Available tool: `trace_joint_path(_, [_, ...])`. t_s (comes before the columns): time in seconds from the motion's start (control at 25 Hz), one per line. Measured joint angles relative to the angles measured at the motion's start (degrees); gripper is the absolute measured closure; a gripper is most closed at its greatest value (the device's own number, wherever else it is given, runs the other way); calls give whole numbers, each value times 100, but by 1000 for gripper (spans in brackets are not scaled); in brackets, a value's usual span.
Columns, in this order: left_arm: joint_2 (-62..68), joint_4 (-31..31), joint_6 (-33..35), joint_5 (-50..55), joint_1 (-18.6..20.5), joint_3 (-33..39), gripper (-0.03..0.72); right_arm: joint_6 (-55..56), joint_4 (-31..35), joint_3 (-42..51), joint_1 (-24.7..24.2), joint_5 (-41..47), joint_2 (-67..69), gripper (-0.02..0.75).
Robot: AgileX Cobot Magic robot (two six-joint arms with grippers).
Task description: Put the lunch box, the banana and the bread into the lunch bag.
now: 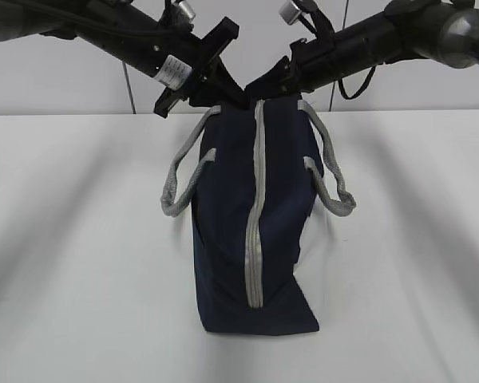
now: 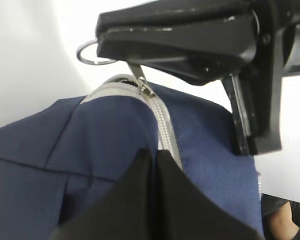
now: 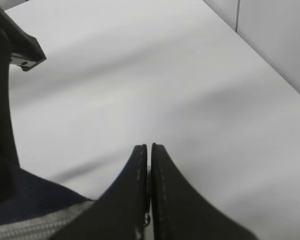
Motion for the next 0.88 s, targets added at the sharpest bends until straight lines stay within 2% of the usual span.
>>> trace_joint_path(0.32, [0, -84, 73, 71, 0, 0, 685, 0, -26, 0, 0, -123, 0, 754])
trace_joint_path(0.88, [2, -193, 261, 148, 0, 0, 685, 261, -827, 0, -35, 288, 0, 754])
